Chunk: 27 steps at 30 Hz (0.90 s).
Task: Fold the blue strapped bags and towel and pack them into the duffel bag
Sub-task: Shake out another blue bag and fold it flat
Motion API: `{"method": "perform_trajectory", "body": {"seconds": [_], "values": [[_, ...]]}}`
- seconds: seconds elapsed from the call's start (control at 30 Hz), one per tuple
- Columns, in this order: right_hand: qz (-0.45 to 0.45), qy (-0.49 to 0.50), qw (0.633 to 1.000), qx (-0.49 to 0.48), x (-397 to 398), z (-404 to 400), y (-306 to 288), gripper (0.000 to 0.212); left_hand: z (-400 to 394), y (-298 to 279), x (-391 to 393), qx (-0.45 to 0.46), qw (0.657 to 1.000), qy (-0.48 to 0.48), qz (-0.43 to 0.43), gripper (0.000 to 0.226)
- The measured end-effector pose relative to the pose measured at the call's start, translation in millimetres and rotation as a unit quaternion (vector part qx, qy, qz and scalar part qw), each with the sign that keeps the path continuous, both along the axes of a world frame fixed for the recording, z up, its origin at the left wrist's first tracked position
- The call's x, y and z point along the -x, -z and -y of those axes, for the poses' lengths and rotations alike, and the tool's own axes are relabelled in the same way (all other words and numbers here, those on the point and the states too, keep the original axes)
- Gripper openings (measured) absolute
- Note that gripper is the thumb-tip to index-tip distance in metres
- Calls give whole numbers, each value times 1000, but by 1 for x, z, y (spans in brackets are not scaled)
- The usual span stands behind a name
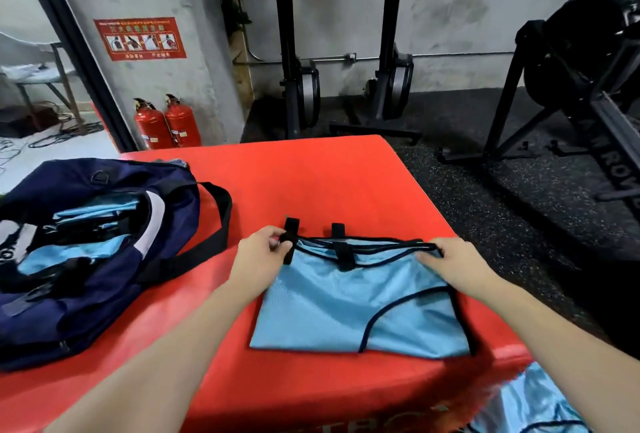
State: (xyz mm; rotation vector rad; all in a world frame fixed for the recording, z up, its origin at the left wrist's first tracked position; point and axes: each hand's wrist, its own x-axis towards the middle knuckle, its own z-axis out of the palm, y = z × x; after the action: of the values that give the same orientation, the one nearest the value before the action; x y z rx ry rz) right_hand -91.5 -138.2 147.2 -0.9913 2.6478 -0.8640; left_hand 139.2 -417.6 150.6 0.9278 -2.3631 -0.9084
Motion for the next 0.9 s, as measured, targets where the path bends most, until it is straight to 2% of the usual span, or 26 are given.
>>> {"method": "perform_trajectory", "body": {"seconds": [0.13, 0.27, 0.37, 0.43, 0.47, 0.5, 0.57, 0.63, 0.67, 0.77, 0.9], "values": [[-42, 43, 998, -7, -1, 11, 4, 50, 3, 8, 2, 10, 999, -18, 27, 8], [-66, 57, 994, -71, -4, 14, -6, 49, 2, 9, 2, -14, 999, -37, 1, 9], [-174, 72, 971, -145, -11, 16, -15, 37, -3, 10, 1, 25, 998, -49, 1, 17], [-256, 57, 959, -111, -18, 26, -19, 40, -11, 7, -1, 72, 996, -50, 16, 21], [-268, 36, 959, -81, -24, 33, -22, 36, -15, 3, -2, 82, 995, -50, 22, 22], [-249, 6, 967, -54, -32, 41, -25, 27, -20, 1, -3, 86, 995, -49, 29, 24], [-132, -61, 988, -51, -48, 56, -29, 16, -30, -3, -4, 84, 994, -39, 57, 31], [-21, -133, 987, -89, -64, 68, -22, 24, -38, -2, -4, 79, 993, -23, 81, 42], [2, -160, 982, -99, -68, 72, -17, 24, -40, -1, -4, 72, 994, -15, 75, 47], [8, -178, 982, -60, -69, 81, -14, 14, -40, -2, 0, 20, 1000, -17, -18, 57], [28, -150, 988, 33, -61, 88, -21, 31, -35, -8, 9, -84, 981, -40, -169, 61]]}}
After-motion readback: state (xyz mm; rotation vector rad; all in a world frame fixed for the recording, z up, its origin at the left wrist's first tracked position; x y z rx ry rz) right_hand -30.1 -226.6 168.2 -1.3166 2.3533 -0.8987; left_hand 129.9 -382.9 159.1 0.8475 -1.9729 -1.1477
